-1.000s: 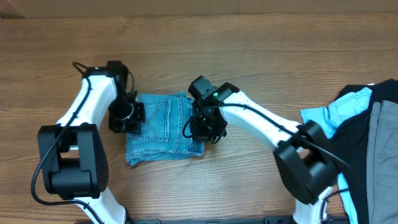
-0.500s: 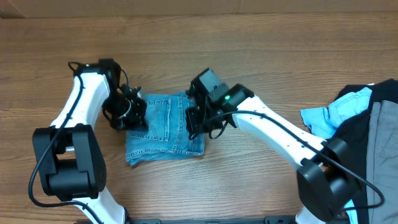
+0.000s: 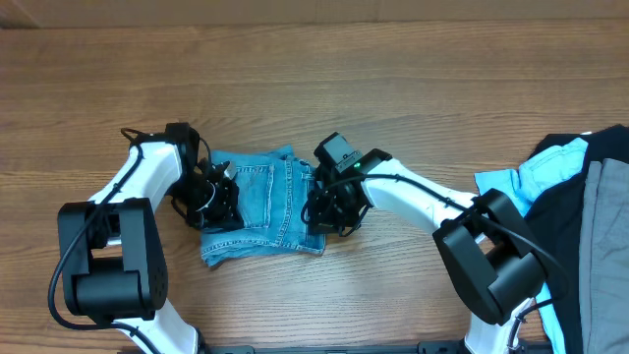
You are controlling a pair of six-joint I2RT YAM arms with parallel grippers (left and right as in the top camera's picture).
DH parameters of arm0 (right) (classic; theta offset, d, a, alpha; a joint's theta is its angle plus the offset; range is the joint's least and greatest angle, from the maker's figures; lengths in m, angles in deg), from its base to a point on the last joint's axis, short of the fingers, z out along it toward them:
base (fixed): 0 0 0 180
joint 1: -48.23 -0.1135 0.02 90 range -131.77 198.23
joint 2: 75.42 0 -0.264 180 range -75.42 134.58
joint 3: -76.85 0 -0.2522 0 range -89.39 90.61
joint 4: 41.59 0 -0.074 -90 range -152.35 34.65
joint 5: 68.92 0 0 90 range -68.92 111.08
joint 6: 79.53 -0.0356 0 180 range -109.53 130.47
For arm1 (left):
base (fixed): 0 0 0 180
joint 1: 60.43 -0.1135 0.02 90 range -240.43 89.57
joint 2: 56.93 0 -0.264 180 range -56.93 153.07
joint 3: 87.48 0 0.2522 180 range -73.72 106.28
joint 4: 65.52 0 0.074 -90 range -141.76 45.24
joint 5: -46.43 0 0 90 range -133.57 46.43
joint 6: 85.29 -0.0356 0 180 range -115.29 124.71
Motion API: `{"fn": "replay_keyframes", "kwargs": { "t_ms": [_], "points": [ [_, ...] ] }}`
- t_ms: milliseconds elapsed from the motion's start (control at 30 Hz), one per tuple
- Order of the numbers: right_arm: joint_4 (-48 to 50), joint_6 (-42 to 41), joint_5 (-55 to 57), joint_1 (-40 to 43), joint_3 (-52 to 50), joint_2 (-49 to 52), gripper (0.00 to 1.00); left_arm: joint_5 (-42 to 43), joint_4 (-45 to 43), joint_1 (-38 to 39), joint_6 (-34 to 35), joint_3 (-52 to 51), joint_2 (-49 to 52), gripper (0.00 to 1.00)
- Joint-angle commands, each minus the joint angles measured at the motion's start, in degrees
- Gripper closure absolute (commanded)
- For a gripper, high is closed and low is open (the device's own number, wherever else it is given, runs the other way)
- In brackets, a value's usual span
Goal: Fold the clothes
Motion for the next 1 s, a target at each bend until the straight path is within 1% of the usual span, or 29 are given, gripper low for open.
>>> {"fn": "replay_keyframes", "kwargs": {
  "t_ms": [0,67,100,167,200,233,267,400,500,567,667,767,900,967],
  "points": [
    [-2.1,6.2,-0.3,2.0,5.2,-5.3,0.96,-1.5,4.1,0.1,0.4,8.0,-2.4,0.95],
    [-2.0,7.9,-2.7,2.1,8.3,-7.8,0.96,-2.8,6.5,0.0,0.3,14.0,-4.1,0.92],
    [-1.4,7.9,-3.5,1.9,9.2,-8.4,0.96,-3.6,6.7,0.0,0.3,16.5,-4.9,0.87],
    [1.6,7.9,-4.6,1.1,10.0,-8.9,0.96,-4.6,5.9,0.0,0.3,20.1,-6.1,0.65],
    [3.3,7.8,-5.0,0.6,10.0,-8.9,0.96,-5.0,4.8,0.0,0.3,21.4,-6.5,0.59],
    [4.6,7.6,-5.0,0.0,10.0,-8.8,0.96,-5.7,3.8,0.0,0.3,22.0,-6.6,0.56],
    [5.7,7.4,-5.0,-0.5,9.8,-8.4,0.96,-6.7,2.6,0.0,0.3,22.2,-6.6,0.57],
    [8.3,7.0,-4.9,-3.9,9.4,-5.7,0.96,-10.1,-2.2,0.0,0.3,20.2,-5.2,0.64],
    [8.7,6.8,-3.8,-6.6,9.2,-2.0,0.96,-10.7,-5.6,0.0,0.3,18.3,-2.8,0.68],
    [7.8,5.1,-2.6,-8.1,8.9,1.5,0.96,-11.6,-7.8,0.0,0.3,17.5,-0.6,0.71],
    [2.9,1.1,-5.1,-9.0,8.8,7.0,0.96,-11.8,-9.7,0.0,0.3,17.3,2.8,0.72],
    [-1.6,0.2,-7.1,-9.2,8.7,11.1,0.96,-11.9,-10.6,0.0,-0.4,17.3,5.6,0.72],
    [-2.6,-0.7,-6.7,-7.9,8.8,12.1,0.96,-12.2,-10.9,-0.2,-2.0,17.3,7.1,0.72],
    [-3.0,-0.5,-6.2,-7.0,8.9,11.7,0.96,-12.9,-10.2,-0.7,-2.0,18.1,6.6,0.73]
  ]
}}
